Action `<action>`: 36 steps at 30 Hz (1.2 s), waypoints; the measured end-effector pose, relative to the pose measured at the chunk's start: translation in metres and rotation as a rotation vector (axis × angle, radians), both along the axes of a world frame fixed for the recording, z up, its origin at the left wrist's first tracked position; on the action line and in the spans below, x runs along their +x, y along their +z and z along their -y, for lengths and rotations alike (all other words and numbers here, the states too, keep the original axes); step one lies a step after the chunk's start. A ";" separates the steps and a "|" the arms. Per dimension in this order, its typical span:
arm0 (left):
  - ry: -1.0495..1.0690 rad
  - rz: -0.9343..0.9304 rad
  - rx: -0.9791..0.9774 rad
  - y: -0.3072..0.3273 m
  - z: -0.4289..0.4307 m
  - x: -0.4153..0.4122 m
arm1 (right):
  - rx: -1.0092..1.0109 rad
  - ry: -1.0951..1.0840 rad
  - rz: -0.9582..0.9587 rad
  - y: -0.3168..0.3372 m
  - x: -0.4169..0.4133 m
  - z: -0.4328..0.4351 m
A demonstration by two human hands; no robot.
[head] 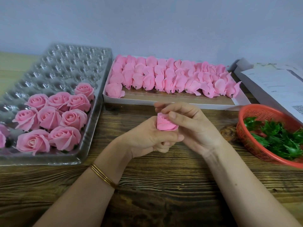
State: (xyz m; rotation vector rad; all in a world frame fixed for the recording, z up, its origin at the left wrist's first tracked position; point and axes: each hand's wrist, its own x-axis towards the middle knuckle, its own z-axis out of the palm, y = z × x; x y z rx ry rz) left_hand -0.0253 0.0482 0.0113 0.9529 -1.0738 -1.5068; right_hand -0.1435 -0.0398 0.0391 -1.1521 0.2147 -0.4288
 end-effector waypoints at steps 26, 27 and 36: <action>0.072 0.023 0.020 -0.005 0.001 0.001 | -0.191 0.024 -0.047 -0.009 0.003 -0.002; 0.090 0.039 0.016 -0.005 0.001 0.001 | -0.187 0.031 -0.057 -0.010 0.003 -0.001; 0.267 0.092 -0.008 -0.008 0.005 -0.001 | -0.037 -0.039 -0.071 -0.011 0.004 0.003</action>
